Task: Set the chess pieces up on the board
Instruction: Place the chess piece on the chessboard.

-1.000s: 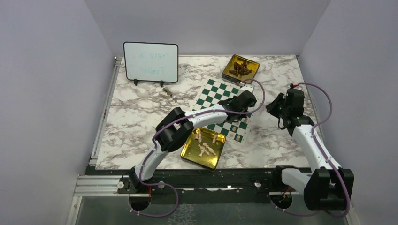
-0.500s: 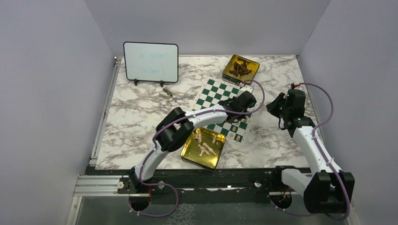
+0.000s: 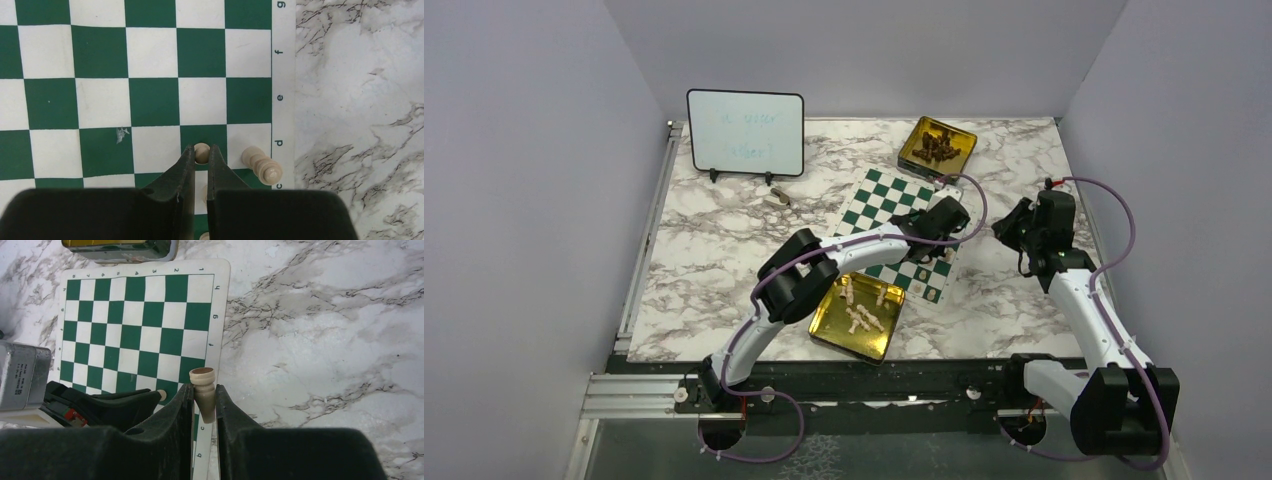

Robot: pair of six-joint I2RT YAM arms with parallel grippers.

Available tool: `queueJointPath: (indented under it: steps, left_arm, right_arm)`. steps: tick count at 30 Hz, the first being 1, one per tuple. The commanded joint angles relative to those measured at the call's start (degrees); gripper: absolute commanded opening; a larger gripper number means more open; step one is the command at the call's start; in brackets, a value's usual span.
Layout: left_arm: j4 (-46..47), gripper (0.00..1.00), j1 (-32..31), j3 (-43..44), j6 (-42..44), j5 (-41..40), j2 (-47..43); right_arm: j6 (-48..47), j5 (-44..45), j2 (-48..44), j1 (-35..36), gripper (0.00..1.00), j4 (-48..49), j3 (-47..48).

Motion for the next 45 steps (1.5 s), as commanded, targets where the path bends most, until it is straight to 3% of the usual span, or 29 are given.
queueJointPath:
  steps: [1,26,33,45]
  left_arm:
    - [-1.1,0.08,-0.3,1.7,-0.6,1.5,1.2]
    - [-1.1,0.10,-0.3,2.4,-0.7,1.1,3.4]
    - [-1.2,0.25,-0.3,1.9,-0.7,1.2,3.1]
    - [-2.8,0.37,-0.2,3.4,-0.3,1.3,-1.9]
  right_arm:
    - [-0.9,-1.1,-0.9,-0.3,0.13,0.5,-0.4]
    - [-0.9,-2.8,-0.7,-0.4,0.13,1.5,-1.2]
    - [-1.1,-2.9,-0.7,-0.4,0.13,1.6,-1.1]
    - [-0.8,-7.9,0.0,-0.4,0.13,1.4,-0.6]
